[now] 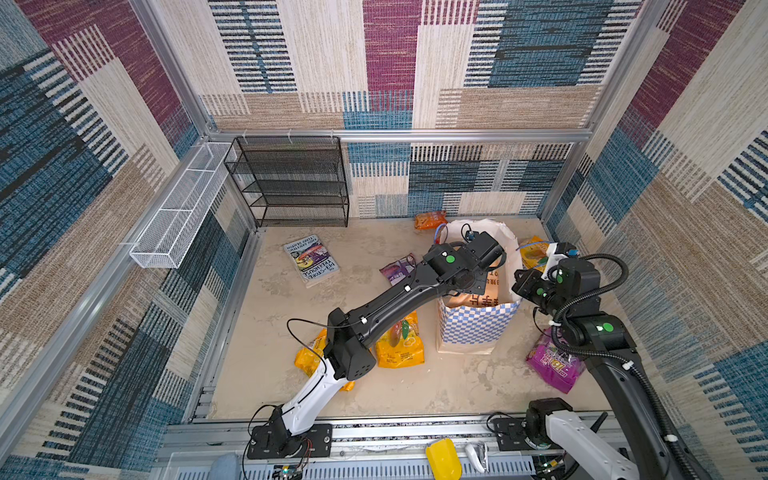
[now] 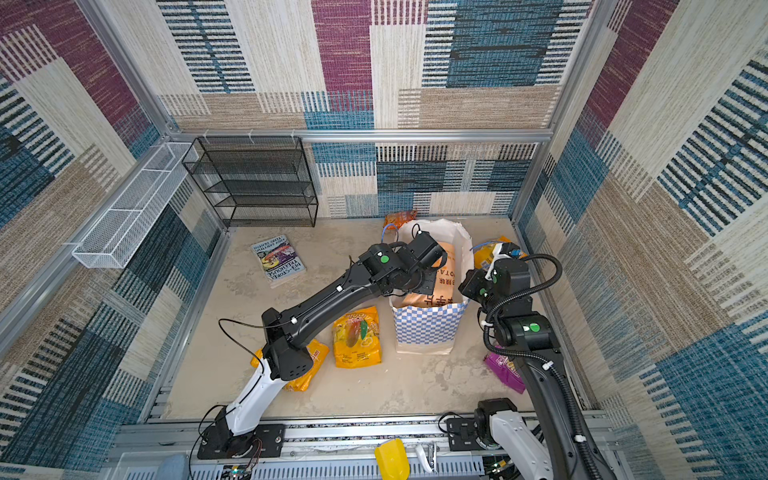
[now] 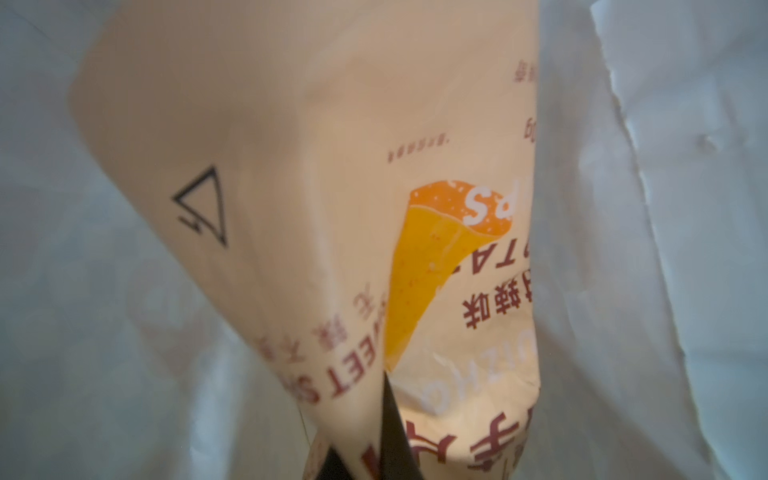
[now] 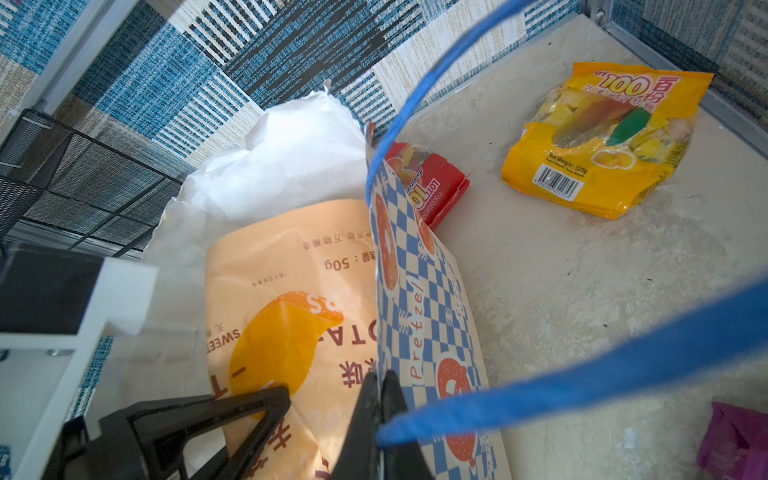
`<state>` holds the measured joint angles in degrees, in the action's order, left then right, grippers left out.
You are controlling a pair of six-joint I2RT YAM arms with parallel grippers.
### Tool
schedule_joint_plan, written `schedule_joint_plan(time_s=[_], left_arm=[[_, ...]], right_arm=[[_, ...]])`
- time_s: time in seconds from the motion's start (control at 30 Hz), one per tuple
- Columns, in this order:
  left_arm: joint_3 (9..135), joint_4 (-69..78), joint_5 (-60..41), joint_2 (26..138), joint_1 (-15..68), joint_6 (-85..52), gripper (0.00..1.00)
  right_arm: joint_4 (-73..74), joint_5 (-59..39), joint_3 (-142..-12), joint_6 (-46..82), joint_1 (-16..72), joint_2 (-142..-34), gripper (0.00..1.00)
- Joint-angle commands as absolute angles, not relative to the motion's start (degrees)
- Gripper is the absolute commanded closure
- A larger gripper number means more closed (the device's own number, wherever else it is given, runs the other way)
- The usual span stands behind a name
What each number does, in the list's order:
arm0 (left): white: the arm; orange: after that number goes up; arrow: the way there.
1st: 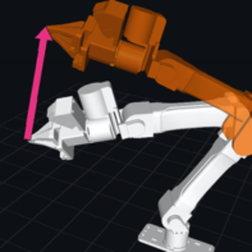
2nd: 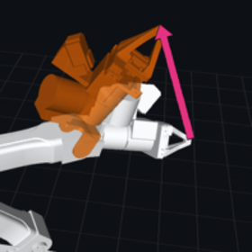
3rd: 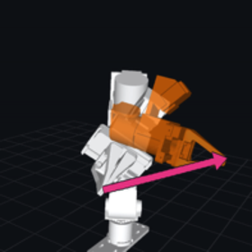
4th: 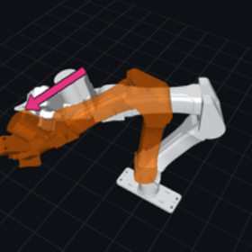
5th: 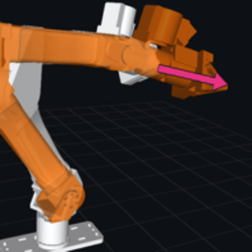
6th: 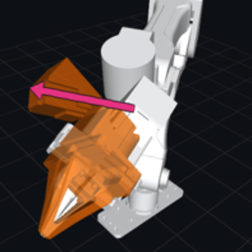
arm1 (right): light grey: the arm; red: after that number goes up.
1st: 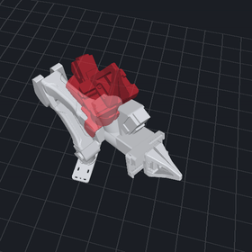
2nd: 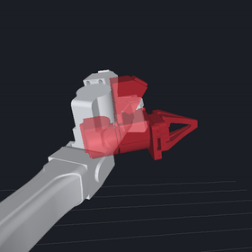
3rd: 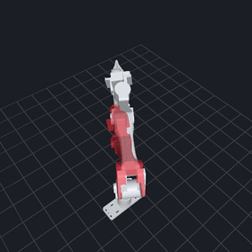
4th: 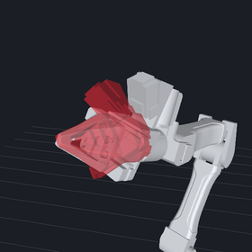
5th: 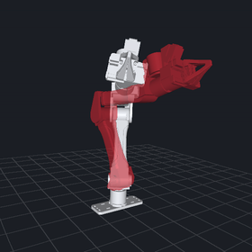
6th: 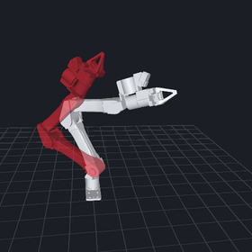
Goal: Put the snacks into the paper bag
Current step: 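Lower the chip bag into the paper bag and open the left gripper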
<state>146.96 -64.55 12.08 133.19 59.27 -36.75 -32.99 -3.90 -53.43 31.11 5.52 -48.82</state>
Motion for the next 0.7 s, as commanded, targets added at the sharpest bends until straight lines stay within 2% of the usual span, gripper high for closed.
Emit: schedule_joint_plan(time_s=[0.0,0.13,0.2,0.3,0.37,0.4,0.67], left_arm=[[146.3,-64.3,10.6,133.4,58.7,-39.2,0.94],[147.7,-64.3,9.2,133.2,58.3,-39.5,0.76],[148.9,-64.3,8.2,132.9,58.3,-39.1,0.54],[150.7,-64.2,6.4,132.3,58.3,-38.0,0.33],[151.7,-64.0,4.8,131.7,58.2,-37.4,0.08],[151.9,-63.6,3.9,131.3,58.2,-37.1,0.01],[152.0,-58.6,-5.2,126.0,57.8,-33.8,0.01]], right_arm=[[-29.9,-2.5,-53.1,30.0,5.6,-48.5,1.00],[-29.6,-2.4,-52.8,29.4,5.7,-48.6,1.00],[-29.5,-2.2,-52.6,29.2,5.8,-48.8,1.00],[-28.8,-1.6,-51.7,29.1,5.7,-49.0,1.00],[-28.4,-1.5,-51.0,29.1,5.7,-49.1,1.00],[-28.2,-1.7,-50.8,29.2,5.8,-49.1,1.00],[-27.9,-2.6,-51.1,28.6,5.7,-49.2,1.00]])
